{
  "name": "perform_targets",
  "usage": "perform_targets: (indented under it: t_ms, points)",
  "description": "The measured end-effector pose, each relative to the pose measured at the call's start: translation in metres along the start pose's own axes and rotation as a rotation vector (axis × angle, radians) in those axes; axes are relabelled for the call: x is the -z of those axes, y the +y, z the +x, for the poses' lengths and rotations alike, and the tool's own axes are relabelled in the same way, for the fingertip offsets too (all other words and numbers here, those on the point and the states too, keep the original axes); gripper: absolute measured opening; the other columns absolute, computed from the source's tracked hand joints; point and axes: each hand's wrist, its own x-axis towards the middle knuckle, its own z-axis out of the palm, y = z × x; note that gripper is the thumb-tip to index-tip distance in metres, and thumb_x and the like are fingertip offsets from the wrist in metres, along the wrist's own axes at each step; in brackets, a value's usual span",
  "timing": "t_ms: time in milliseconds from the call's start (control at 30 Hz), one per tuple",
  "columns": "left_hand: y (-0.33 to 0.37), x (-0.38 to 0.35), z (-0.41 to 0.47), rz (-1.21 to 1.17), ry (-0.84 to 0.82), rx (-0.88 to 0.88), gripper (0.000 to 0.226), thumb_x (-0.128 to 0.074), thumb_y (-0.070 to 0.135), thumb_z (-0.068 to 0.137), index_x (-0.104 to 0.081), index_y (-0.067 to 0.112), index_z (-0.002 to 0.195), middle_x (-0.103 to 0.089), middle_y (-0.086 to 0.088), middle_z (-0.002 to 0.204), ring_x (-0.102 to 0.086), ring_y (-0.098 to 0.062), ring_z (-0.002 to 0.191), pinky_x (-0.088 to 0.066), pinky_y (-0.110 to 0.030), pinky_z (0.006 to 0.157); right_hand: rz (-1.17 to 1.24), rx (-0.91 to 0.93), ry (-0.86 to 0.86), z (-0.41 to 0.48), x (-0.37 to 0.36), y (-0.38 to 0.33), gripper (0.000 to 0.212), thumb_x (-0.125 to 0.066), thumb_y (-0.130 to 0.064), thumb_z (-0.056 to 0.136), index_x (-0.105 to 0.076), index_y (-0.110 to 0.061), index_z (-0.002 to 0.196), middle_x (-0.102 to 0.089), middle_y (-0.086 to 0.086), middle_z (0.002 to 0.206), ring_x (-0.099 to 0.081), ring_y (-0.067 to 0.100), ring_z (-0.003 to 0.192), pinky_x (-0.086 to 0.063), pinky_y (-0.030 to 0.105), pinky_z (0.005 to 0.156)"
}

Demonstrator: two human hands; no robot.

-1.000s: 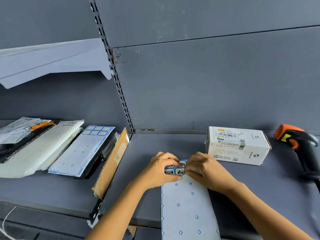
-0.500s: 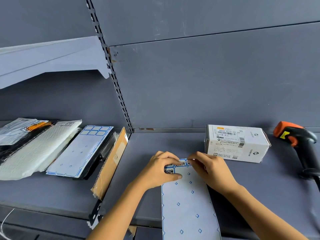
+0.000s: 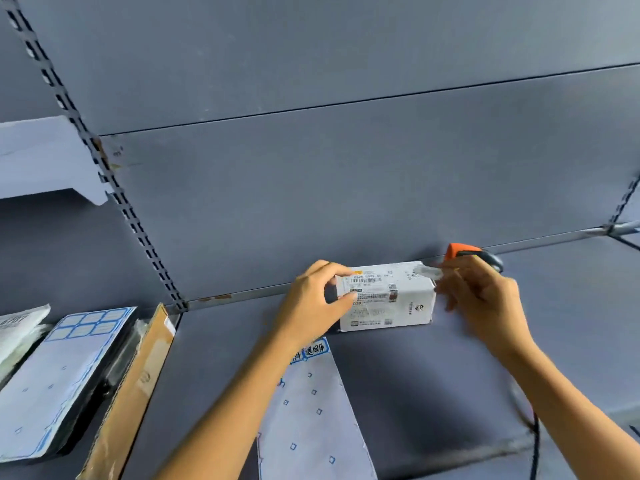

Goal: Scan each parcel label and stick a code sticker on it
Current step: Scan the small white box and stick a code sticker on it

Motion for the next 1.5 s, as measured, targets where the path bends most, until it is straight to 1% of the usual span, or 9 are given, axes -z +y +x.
perform_targets:
  t_ms: [167,367,567,733,933,1167,1267,1367,1500]
  points:
    - [0.045,-0.035,0.032,0.08,-0.048,-0.196,0.026,-0.066,0.027,0.081,-0.065,0.021,0.107,-0.06,0.009,0.109,-0.056,-0.011,0.099,-0.043,-0.024,0.084,-0.206,-0.025,0.024,0.01,0.02,0.021,0.013,-0.057,-0.009,0.092,-0.066,-0.018,0.089,-0.066,-0.012,0.069,-0.06,0.001,0.06,-0.039,0.007,0.054]
    - [0.05,-0.058,0.044,0.132,-0.109,-0.192,0.026,-0.063,0.021,0.085,-0.064,0.018,0.112,-0.06,0.004,0.114,-0.056,-0.019,0.103,-0.041,-0.027,0.082,-0.338,0.16,-0.06,0.018,0.016,0.032,0.007,-0.064,-0.006,0.086,-0.069,-0.011,0.086,-0.064,0.002,0.064,-0.055,0.014,0.054,-0.046,0.029,0.059]
    - [0.039,-0.066,0.039,0.252,-0.138,-0.273,0.033,-0.059,0.023,0.082,-0.065,0.016,0.115,-0.063,0.001,0.116,-0.055,-0.025,0.097,-0.045,-0.032,0.085,-0.358,0.283,-0.108,0.025,0.008,0.035,0.007,-0.063,-0.007,0.08,-0.069,-0.009,0.083,-0.052,-0.016,0.069,-0.045,0.007,0.064,-0.036,0.01,0.056]
    - [0.035,-0.074,0.037,0.325,-0.106,-0.369,0.037,-0.051,0.031,0.08,-0.067,0.018,0.111,-0.067,0.007,0.113,-0.055,-0.024,0.089,-0.048,-0.033,0.081,-0.388,0.319,-0.091,0.027,0.008,0.035,0.014,-0.058,-0.014,0.079,-0.071,-0.01,0.083,-0.065,-0.001,0.07,-0.047,0.01,0.054,-0.043,0.021,0.054]
    - [0.03,-0.079,0.036,0.464,-0.079,-0.47,0.048,-0.041,0.041,0.078,-0.067,0.021,0.114,-0.064,0.013,0.117,-0.055,-0.021,0.086,-0.05,-0.029,0.076,-0.427,0.324,-0.092,0.025,0.008,0.037,0.008,-0.063,-0.015,0.081,-0.07,-0.013,0.083,-0.059,-0.007,0.07,-0.047,0.01,0.053,-0.044,0.024,0.05]
    - [0.026,-0.082,0.035,0.511,-0.089,-0.468,0.054,-0.041,0.042,0.078,-0.058,0.02,0.125,-0.062,0.011,0.121,-0.051,-0.021,0.086,-0.049,-0.033,0.076,-0.149,-0.038,0.01,0.018,-0.002,0.041,0.011,-0.068,-0.007,0.084,-0.065,-0.015,0.09,-0.062,-0.008,0.077,-0.06,0.003,0.066,-0.042,0.007,0.06]
    - [0.025,-0.084,0.035,0.522,-0.085,-0.45,0.061,-0.051,0.036,0.076,-0.048,0.018,0.135,-0.061,0.008,0.12,-0.051,-0.023,0.086,-0.05,-0.036,0.075,0.181,-0.262,-0.099,0.016,-0.007,0.037,0.039,-0.073,-0.008,0.08,-0.055,-0.019,0.113,-0.063,0.0,0.106,-0.063,0.005,0.092,-0.052,0.017,0.079]
    - [0.025,-0.086,0.034,0.523,-0.086,-0.453,0.058,-0.052,0.029,0.074,-0.053,0.02,0.131,-0.059,0.007,0.124,-0.05,-0.025,0.088,-0.049,-0.037,0.075,0.338,-0.405,-0.176,0.017,-0.006,0.038,0.069,-0.075,-0.001,0.076,-0.041,-0.015,0.135,-0.051,0.0,0.13,-0.052,0.015,0.118,-0.046,0.034,0.099]
    - [0.026,-0.087,0.031,0.562,-0.05,-0.44,0.055,-0.037,0.027,0.075,-0.055,0.026,0.127,-0.058,0.011,0.123,-0.047,-0.022,0.088,-0.047,-0.035,0.074,0.378,-0.506,-0.357,0.016,-0.011,0.041,0.098,-0.072,0.012,0.072,-0.017,-0.018,0.148,-0.033,-0.006,0.143,-0.038,0.013,0.13,-0.041,0.029,0.099]
